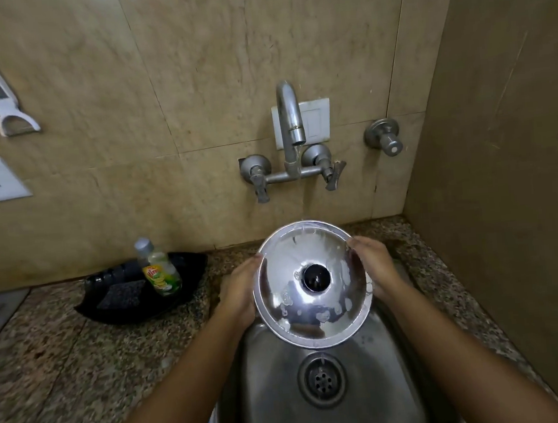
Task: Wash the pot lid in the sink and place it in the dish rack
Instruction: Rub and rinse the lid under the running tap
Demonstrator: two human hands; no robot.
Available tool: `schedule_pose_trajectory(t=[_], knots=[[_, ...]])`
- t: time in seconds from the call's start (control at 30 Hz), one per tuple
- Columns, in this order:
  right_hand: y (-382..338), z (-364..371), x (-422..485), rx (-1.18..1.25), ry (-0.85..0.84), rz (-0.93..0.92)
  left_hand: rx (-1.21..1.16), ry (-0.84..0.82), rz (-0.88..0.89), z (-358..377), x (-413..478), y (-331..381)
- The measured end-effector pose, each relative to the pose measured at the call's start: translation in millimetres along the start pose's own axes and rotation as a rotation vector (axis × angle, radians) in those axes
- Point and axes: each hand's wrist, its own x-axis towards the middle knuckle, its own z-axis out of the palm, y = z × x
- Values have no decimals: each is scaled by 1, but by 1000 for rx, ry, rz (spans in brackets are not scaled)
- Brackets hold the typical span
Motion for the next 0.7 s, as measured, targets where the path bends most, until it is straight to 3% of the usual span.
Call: schedule_pose_trajectory(t=[0.27, 0.43, 0.53, 0.7], knots=[[-19, 32, 21, -631, 73, -352, 25, 71, 42, 27, -3, 8], [-72, 52, 39, -288, 163, -319, 31, 108, 103, 34, -2, 19], [-90, 62, 56, -268, 111, -369, 21, 103, 120, 35, -3, 22], [-85, 68, 68, -192, 174, -352, 26, 121, 116, 37, -4, 22]])
